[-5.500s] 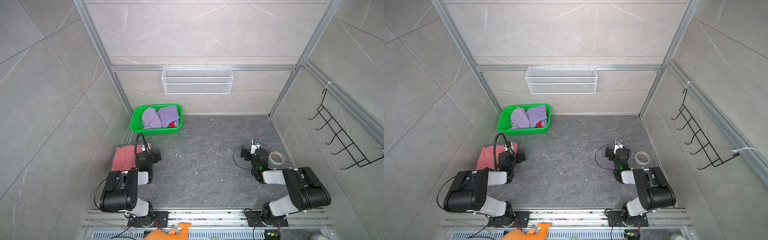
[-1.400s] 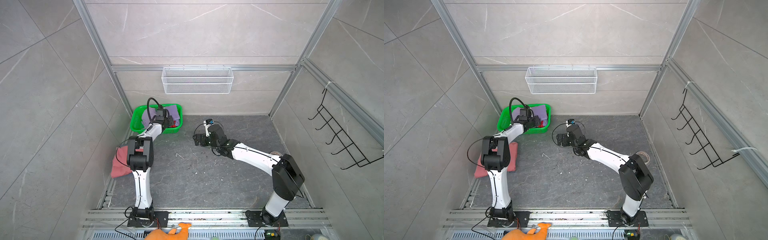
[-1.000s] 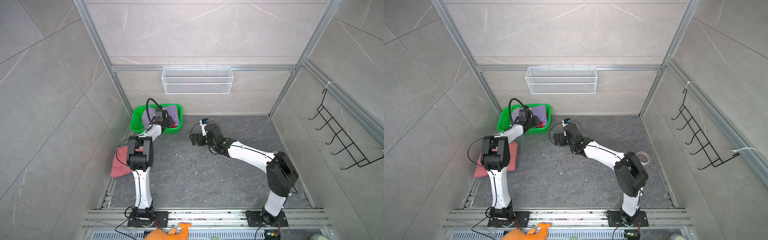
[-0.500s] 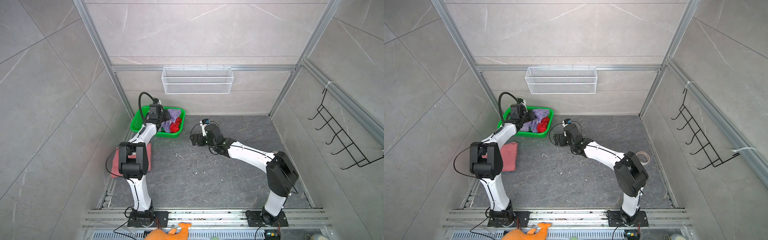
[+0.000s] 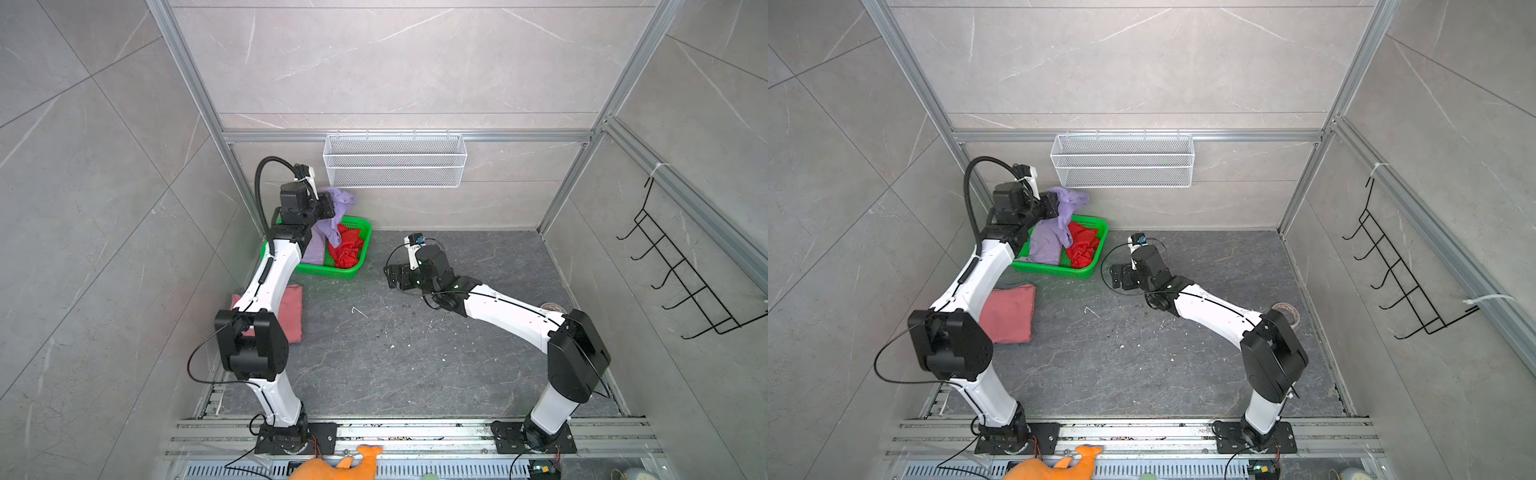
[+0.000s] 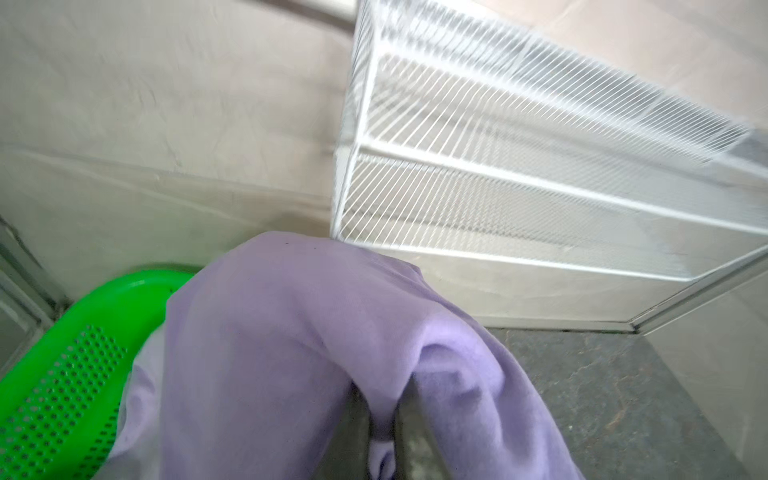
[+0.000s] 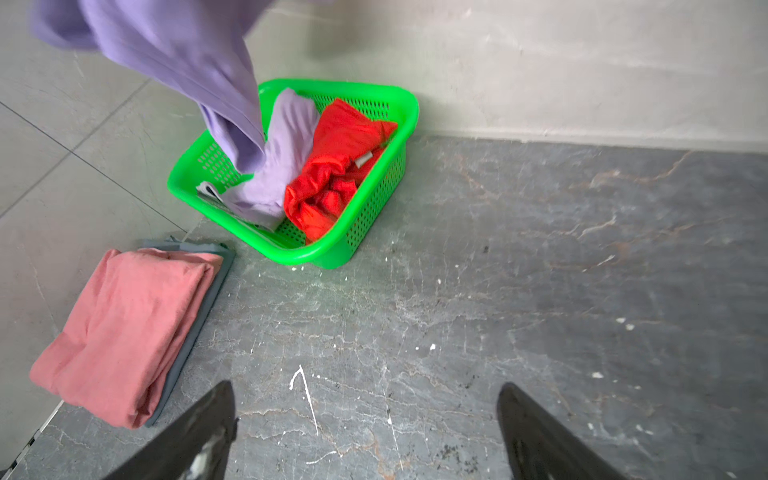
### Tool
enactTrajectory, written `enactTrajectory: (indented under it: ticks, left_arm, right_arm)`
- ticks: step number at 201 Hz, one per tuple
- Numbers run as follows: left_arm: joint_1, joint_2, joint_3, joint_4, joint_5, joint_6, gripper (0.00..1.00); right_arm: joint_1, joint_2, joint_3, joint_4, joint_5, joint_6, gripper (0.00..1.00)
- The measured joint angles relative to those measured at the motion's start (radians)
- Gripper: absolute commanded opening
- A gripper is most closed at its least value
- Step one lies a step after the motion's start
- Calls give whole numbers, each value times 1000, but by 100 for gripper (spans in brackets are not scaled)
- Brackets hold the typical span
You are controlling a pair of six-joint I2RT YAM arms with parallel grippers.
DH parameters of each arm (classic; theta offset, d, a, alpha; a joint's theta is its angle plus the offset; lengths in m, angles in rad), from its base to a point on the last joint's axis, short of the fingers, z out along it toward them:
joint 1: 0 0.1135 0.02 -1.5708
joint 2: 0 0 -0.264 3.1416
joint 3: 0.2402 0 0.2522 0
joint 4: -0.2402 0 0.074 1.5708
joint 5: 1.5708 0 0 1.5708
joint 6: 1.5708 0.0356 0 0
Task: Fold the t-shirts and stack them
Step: 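Grasp the lavender t-shirt in the basket with the left gripper and lift, then drop the lavender t-shirt onto the table center with the left gripper, then grasp the lavender t-shirt's opposite edges with both grippers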
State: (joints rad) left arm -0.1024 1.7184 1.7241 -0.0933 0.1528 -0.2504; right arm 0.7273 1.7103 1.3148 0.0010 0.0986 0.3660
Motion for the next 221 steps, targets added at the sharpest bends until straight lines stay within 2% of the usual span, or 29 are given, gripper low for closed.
enactTrajectory:
  ticks: [24,44,83,109,115,121,129,140,171,221]
  left_arm:
    - [-10,-124,5,-28,54,-35,0]
    - [-63,-215,5,-79,76,-56,0]
    - [-301,-311,-46,-222,87,-79,0]
    - [-447,-308,-198,-266,60,-143,0]
    - [-480,-298,-246,-270,42,-167,13]
    - [-504,-286,-284,-274,29,-185,32]
    - [-537,-262,-335,-275,14,-207,52]
    - [-579,-222,-389,-276,-5,-239,66]
    - [-636,-154,-416,-305,-30,-275,70]
    - [-634,-173,-419,-366,-107,-275,65]
  right_arm:
    - [0,-64,-19,-1,23,-26,99]
    - [-2,-144,-43,-5,47,-46,100]
    - [-39,-335,-105,-39,86,-76,100]
    - [-74,-452,-166,-78,145,-83,100]
    - [-80,-474,-185,-88,164,-83,100]
    - [-86,-497,-208,-100,186,-83,100]
    - [-93,-520,-235,-120,213,-83,100]
    - [-103,-547,-272,-154,250,-83,100]
    - [-133,-608,-343,-267,319,-80,100]
    - [-139,-669,-383,-369,291,-5,100]
